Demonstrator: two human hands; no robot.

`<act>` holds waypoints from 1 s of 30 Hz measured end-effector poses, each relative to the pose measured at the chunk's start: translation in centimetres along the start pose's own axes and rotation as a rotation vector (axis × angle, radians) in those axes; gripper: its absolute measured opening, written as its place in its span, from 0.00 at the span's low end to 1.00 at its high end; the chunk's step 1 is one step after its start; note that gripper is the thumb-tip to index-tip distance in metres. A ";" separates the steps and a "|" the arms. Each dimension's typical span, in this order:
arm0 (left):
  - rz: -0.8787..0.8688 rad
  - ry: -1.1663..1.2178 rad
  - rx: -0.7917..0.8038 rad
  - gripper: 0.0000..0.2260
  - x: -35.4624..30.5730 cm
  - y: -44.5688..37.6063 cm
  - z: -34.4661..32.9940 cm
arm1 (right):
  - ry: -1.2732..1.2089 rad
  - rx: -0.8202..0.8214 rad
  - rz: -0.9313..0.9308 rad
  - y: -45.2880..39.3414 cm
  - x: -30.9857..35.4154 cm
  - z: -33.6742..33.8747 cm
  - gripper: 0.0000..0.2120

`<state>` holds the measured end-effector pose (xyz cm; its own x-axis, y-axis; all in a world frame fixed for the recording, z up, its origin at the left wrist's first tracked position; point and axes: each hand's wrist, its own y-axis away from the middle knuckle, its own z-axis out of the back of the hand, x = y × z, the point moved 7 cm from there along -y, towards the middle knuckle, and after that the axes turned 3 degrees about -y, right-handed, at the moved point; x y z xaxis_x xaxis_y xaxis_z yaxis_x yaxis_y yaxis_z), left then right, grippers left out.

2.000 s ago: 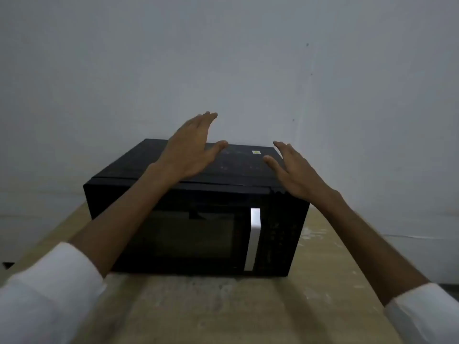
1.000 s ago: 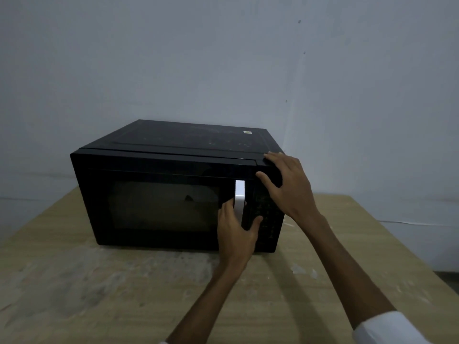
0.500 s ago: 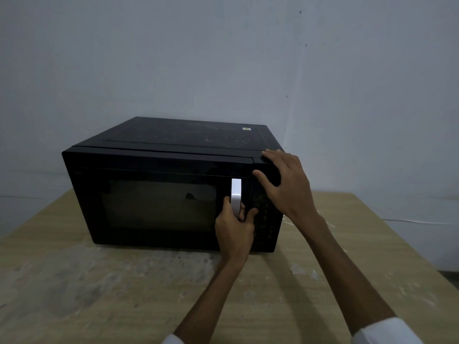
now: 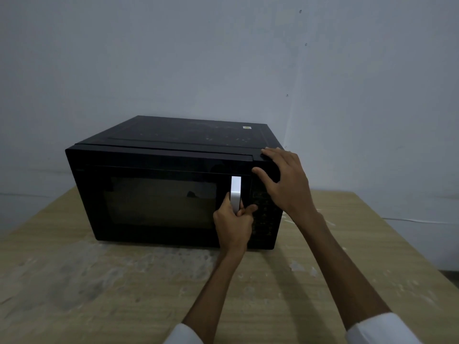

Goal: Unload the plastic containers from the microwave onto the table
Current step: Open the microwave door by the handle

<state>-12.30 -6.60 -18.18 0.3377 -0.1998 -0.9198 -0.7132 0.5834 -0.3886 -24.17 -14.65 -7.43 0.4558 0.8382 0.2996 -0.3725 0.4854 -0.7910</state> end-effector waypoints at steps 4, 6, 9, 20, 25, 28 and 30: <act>-0.001 0.018 0.000 0.19 0.0 0.0 0.0 | -0.006 0.015 -0.001 0.0 -0.1 -0.1 0.24; 0.004 0.027 -0.002 0.19 0.0 -0.1 0.0 | -0.011 0.017 -0.003 0.0 -0.2 -0.1 0.24; 0.016 0.024 -0.002 0.19 -0.3 -0.2 0.0 | -0.015 0.012 -0.004 -0.1 -0.3 -0.1 0.24; -0.049 -0.021 -0.132 0.09 -1.5 2.4 1.9 | -0.016 0.073 -0.020 0.2 -0.1 0.3 0.24; -0.061 -0.038 -0.087 0.11 -1.3 3.3 2.6 | -0.023 0.083 -0.057 0.2 0.2 0.5 0.22; -0.154 -0.093 -0.066 0.11 -2.1 4.1 3.8 | -0.035 0.087 -0.066 0.3 0.5 0.7 0.22; -0.202 -0.074 -0.081 0.14 -2.8 4.9 5.0 | -0.015 0.093 -0.054 0.2 0.8 0.8 0.22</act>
<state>-13.67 0.81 -17.28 0.5206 -0.2458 -0.8176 -0.6724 0.4720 -0.5701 -24.54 -13.68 -6.90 0.4655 0.8133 0.3491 -0.4213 0.5505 -0.7207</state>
